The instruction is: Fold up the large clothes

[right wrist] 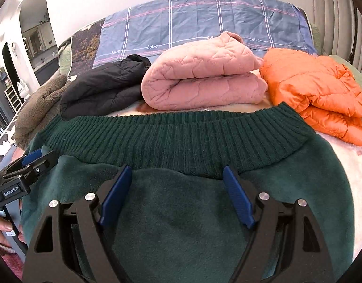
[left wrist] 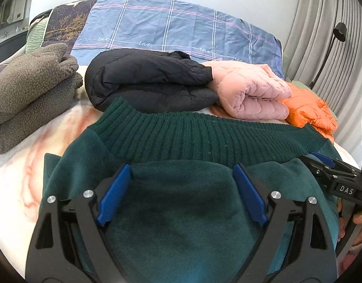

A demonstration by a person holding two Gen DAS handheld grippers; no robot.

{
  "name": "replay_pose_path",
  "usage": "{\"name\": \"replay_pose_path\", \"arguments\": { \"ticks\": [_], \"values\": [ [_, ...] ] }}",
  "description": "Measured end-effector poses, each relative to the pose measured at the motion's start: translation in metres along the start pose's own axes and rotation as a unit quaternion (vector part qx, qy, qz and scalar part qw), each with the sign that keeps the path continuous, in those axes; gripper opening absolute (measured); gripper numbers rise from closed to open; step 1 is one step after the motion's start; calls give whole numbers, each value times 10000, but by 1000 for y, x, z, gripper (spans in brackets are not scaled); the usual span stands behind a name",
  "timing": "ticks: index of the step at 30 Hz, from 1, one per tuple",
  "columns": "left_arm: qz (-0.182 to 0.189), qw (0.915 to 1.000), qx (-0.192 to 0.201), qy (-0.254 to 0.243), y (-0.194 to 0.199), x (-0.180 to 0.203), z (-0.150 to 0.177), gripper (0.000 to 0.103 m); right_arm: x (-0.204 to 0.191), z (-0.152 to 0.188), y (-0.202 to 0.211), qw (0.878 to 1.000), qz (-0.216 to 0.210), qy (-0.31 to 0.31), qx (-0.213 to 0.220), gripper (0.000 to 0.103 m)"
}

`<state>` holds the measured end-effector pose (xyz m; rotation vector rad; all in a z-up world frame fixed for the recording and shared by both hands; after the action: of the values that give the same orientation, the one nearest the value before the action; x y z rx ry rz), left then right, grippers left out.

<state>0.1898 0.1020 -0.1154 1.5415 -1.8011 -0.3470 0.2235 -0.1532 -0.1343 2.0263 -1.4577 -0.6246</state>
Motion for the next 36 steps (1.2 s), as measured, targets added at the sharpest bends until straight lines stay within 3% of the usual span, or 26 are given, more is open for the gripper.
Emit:
{"name": "replay_pose_path", "arguments": {
  "ticks": [4,6,9,10,11,12,14,15,22,24,27,31,36],
  "values": [
    [95,9999,48,22,5,-3,2,89,0,-11,26,9990,-279,-324,-156,79],
    [82,9999,64,13,6,-2,2,89,-9,-19,55,9973,-557,-405,264,78],
    [-10,9999,95,-49,7,1,3,89,-35,-20,69,9986,-166,162,465,73],
    [-14,9999,100,-53,8,1,4,89,-41,-15,61,9992,-89,243,313,68],
    [-6,9999,101,-50,8,0,4,89,-43,-4,36,9996,-108,209,-165,66],
    [13,9999,100,-49,8,-1,4,89,-43,11,15,9991,-120,143,-370,68],
    [86,9999,109,-28,10,-2,4,89,-57,25,11,9968,365,697,114,70],
    [91,9999,125,-40,10,-2,4,89,-59,26,13,9965,461,685,137,71],
    [191,9996,209,-44,15,-2,6,91,-50,21,35,9987,242,454,15,71],
    [200,9996,207,-37,15,-3,5,91,-54,30,63,9995,220,235,67,71],
    [197,9996,200,-46,15,-2,6,92,-75,53,89,9980,187,596,51,71],
    [221,9995,205,-106,17,1,7,94,-86,86,79,9947,549,813,-301,77],
    [399,9989,249,-17,19,-2,7,95,-84,75,81,9946,457,734,-578,78]
  ]
}}
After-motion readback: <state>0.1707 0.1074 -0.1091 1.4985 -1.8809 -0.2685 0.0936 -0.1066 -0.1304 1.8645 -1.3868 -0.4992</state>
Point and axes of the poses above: each gripper's, at about its wrist camera, not at the fingertips, and y roughly against the way its jaws point, x to its right, z to its underside, the point moved 1 cm from there along -y, roughly the way its jaws point, and after that the axes turned 9 degrees about y, right-handed, at the moved point
